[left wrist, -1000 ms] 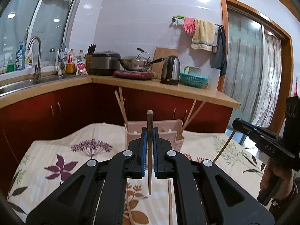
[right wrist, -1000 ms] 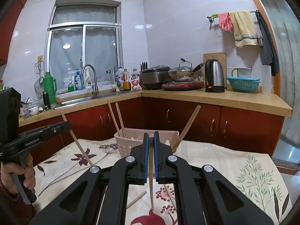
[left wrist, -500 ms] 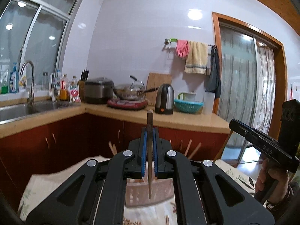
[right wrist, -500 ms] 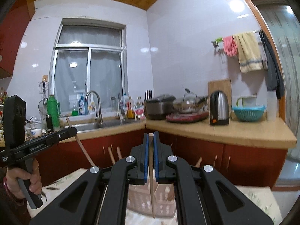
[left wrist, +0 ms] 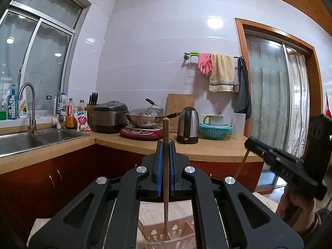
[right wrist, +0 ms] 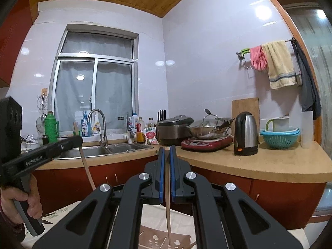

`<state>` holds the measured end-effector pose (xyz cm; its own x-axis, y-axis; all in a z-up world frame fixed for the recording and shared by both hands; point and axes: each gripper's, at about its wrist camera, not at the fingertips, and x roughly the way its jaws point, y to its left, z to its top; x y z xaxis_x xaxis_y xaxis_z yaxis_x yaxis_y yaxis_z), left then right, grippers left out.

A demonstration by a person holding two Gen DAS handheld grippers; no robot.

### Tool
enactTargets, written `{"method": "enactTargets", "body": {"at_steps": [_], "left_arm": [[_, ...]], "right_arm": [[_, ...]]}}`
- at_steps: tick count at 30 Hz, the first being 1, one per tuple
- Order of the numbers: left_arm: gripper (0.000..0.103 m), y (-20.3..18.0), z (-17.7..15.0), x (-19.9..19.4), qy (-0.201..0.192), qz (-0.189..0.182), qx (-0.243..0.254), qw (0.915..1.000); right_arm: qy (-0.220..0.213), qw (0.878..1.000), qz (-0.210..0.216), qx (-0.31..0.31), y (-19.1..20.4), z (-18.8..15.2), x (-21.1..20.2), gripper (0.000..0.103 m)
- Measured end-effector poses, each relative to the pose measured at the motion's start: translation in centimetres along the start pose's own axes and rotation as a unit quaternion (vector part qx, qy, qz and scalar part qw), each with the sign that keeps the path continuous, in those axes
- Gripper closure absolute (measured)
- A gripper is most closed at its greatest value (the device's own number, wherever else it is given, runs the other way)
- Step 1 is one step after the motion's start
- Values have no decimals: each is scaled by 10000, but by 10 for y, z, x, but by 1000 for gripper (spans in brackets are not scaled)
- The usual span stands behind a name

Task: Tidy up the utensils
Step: 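Lower the chopsticks into the caddy and open both grippers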

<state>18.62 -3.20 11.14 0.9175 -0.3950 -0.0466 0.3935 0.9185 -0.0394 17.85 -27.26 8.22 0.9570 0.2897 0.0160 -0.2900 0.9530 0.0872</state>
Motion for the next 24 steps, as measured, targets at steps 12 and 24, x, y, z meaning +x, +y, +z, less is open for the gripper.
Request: {"method": "enactTargets", "body": {"at_steps": [12,24], "left_arm": [[97,14,-58,44,575,124,-144,9982],[75,28,-105,50,1214,205,-368,9917]], "right_arm": [[506,9980,-50,384,-18,-49,32,97],[1018,9931,-212,536,-25,-83,37,93]]}}
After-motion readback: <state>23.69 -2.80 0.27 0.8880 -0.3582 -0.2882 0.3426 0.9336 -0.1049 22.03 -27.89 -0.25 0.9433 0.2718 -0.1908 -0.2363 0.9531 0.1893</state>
